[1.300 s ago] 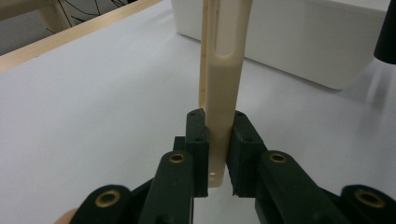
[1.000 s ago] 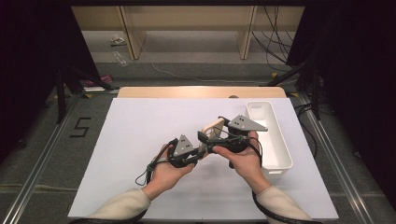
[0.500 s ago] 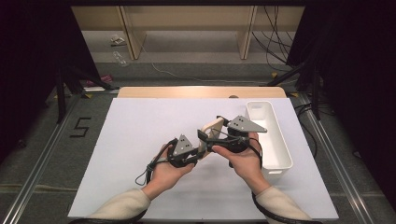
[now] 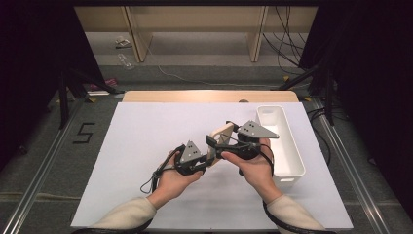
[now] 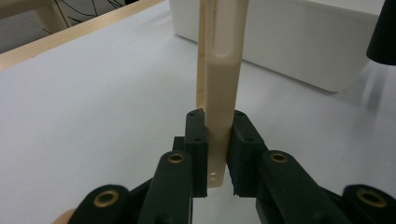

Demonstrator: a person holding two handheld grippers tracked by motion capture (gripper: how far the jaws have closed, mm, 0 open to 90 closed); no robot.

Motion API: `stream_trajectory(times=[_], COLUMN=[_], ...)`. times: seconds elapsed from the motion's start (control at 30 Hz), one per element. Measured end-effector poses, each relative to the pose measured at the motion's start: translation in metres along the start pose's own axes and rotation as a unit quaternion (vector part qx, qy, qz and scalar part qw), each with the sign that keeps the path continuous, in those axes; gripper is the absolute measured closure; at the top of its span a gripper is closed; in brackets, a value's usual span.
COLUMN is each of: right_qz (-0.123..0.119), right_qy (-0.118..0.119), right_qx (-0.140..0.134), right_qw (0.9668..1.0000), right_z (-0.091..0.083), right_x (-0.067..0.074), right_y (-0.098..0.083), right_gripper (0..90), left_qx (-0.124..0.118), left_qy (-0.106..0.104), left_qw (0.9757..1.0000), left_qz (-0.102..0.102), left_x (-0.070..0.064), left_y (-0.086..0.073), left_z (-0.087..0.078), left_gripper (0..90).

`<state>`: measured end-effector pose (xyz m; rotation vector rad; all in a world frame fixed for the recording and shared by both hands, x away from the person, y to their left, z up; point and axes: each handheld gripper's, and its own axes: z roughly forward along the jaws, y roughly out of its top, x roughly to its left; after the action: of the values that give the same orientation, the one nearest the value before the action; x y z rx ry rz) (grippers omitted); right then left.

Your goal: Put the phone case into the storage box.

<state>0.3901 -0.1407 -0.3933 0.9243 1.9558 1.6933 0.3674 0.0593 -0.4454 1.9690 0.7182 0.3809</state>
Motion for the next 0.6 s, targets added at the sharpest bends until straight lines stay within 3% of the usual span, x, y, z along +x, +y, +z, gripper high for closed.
stream_trajectory(times=[0.23, 0.33, 0.47, 0.6], right_qz=[-0.001, -0.003, -0.003, -0.002], right_qy=[-0.003, -0.006, -0.010, -0.011], right_qx=[-0.003, -0.005, -0.006, -0.006], right_qw=[1.0000, 1.0000, 0.9999, 0.9999], right_z=[-0.0009, -0.0018, -0.0030, -0.0035], right_x=[-0.0004, -0.0011, -0.0030, -0.0034], right_y=[0.0011, 0.0020, 0.0030, 0.0034], right_gripper=[12.2, 12.2, 12.2, 12.2], left_qx=[-0.006, -0.009, 0.002, 0.014], left_qy=[-0.010, -0.022, -0.021, -0.023], left_qw=[0.9999, 0.9994, 0.9995, 0.9987], left_qz=[0.010, 0.026, 0.024, 0.042], left_x=[-0.0003, -0.0020, -0.0042, -0.0037], left_y=[0.0000, 0.0008, 0.0022, 0.0013], left_z=[-0.0008, -0.0008, -0.0035, -0.0077], left_gripper=[72.9, 51.9, 27.0, 14.5])
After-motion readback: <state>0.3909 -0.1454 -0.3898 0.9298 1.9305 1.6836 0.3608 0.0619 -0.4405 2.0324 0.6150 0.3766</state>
